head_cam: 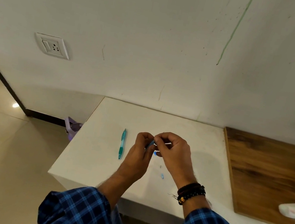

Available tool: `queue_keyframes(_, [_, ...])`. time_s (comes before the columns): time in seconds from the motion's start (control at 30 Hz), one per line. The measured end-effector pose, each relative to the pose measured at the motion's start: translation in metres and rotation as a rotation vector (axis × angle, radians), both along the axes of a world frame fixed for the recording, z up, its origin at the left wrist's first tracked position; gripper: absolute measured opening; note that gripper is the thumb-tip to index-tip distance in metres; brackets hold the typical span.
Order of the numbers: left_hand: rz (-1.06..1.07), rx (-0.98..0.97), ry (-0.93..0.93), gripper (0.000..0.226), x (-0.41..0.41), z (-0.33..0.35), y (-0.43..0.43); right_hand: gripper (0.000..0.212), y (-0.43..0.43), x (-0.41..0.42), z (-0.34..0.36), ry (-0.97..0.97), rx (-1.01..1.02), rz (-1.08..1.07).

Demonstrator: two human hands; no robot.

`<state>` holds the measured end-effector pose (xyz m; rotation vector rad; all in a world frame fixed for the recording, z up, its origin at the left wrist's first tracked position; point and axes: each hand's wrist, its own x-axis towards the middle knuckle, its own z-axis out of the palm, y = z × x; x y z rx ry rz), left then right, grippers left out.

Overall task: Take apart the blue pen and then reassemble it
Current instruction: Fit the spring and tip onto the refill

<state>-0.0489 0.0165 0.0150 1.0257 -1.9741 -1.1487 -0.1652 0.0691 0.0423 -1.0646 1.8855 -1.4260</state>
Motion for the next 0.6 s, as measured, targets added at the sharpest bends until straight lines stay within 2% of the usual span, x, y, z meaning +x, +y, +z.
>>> queue_keyframes(0.3, [0.016, 0.016, 0.059, 0.01, -0.0006, -0.0011, -0.0004, 0.01, 0.0013, 0.0027, -0.0001, -0.066, -0.022, -0.028])
queue_keyframes(0.6, [0.021, 0.039, 0.106, 0.007, -0.0004, 0.0007, 0.0001, 0.008, 0.0013, 0.0042, -0.0014, -0.019, -0.033, -0.025])
